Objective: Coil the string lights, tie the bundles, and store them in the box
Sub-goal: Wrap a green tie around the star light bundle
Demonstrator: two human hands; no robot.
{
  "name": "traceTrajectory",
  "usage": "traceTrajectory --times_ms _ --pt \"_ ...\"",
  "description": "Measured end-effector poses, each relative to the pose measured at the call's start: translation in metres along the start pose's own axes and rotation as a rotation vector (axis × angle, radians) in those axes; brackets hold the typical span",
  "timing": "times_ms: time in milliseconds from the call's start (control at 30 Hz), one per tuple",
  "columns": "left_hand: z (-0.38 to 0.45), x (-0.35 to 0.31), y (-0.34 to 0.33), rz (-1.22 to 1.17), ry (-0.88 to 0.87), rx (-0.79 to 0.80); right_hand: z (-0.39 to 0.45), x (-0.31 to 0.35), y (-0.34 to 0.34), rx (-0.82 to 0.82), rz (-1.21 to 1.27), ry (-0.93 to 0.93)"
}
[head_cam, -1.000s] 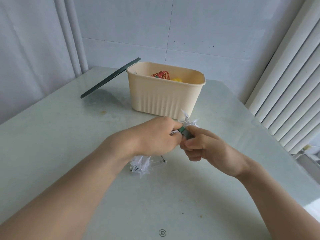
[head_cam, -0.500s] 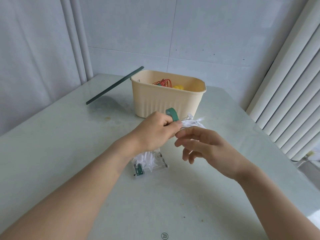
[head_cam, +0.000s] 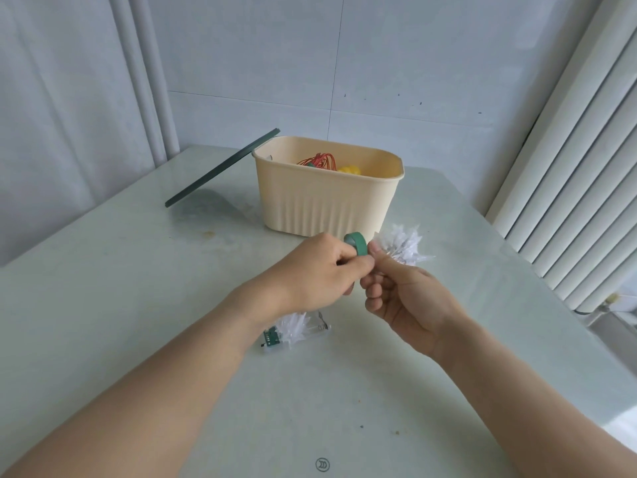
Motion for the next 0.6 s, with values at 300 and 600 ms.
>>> traceTrajectory --times_ms 300,600 --pt "0.002 -0.001 0.001 -0.416 0.011 -0.010 -0.004 0.013 0.001 -0.027 -0.266 0.253" --pt "0.004 0.008 0.005 -0.605 0.062 -0.046 -0.018 0.025 -0.007 -0.120 -0.652 0.419"
Point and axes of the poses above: each hand's wrist, its own z-axis towards the middle knuckle, its own y-axis out of the back of the hand, x = y × z, the point moved 4 cm from there along z, towards the middle knuckle, and after that the axes turned 12 degrees about x, right-handed, at the moved point
